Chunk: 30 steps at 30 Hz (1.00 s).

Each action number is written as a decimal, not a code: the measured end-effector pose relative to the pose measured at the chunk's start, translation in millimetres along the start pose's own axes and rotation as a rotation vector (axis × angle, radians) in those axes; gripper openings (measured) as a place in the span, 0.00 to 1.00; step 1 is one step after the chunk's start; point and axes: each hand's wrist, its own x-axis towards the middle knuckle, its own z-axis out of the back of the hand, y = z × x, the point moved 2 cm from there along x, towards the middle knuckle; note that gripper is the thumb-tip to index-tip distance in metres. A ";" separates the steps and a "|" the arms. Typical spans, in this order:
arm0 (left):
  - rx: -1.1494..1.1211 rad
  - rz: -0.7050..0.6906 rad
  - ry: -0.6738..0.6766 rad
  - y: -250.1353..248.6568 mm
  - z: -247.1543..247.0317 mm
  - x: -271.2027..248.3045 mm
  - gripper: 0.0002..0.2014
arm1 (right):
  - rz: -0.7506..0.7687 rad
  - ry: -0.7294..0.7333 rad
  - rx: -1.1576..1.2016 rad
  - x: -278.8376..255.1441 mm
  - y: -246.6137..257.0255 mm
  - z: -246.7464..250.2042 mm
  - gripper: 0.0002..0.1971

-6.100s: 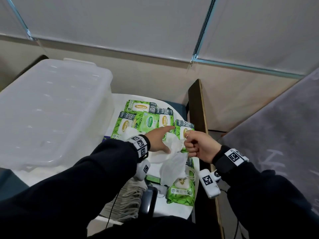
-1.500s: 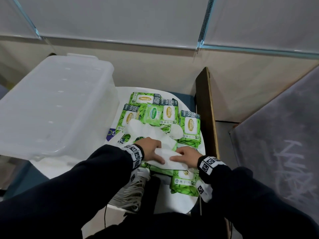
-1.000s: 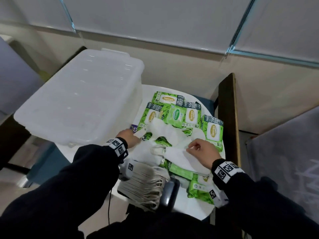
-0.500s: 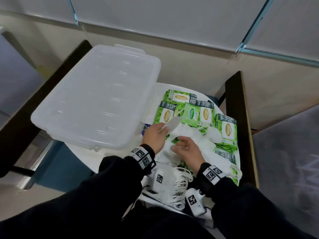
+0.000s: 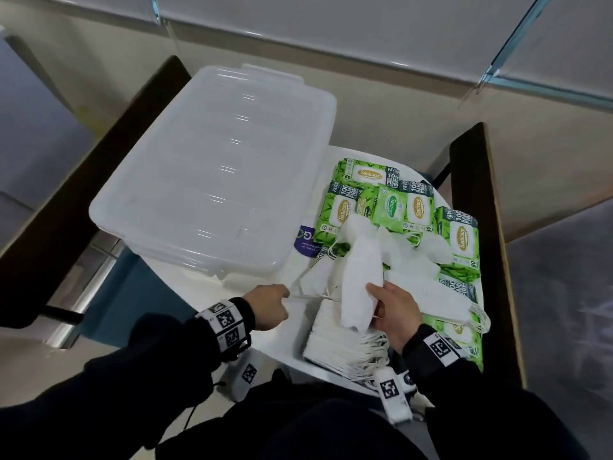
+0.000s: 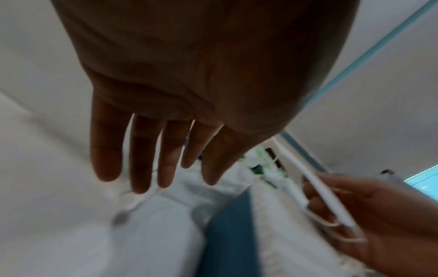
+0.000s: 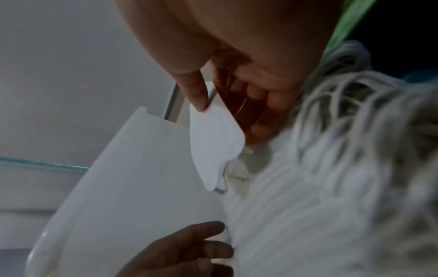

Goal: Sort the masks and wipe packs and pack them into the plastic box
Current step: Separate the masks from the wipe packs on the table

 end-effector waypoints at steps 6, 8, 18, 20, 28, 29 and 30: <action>0.061 0.083 0.018 15.4 -17.5 18.5 0.37 | 0.092 -0.059 -0.078 -2.8 -13.0 -2.4 0.07; 0.229 0.051 -0.015 6.9 -27.0 20.6 0.39 | 0.129 -0.060 -0.132 0.4 -15.3 -2.0 0.07; 0.423 -0.064 -0.154 -15.9 -18.6 27.7 0.27 | 0.128 -0.072 -0.119 -5.1 -23.6 6.7 0.06; 0.361 -0.074 -0.177 -24.2 -19.2 25.8 0.37 | 0.115 -0.071 -0.058 -5.5 -24.0 9.6 0.06; 0.374 -0.161 -0.258 -65.9 -6.9 25.1 0.37 | 0.086 -0.141 0.134 -10.9 -6.6 21.2 0.09; 0.434 -0.188 -0.277 -71.5 -2.4 22.1 0.35 | 0.088 -0.150 0.155 -11.7 -5.0 23.9 0.09; 0.468 -0.210 -0.303 -78.1 3.0 17.5 0.32 | 0.090 -0.154 0.173 -12.7 -3.6 26.5 0.09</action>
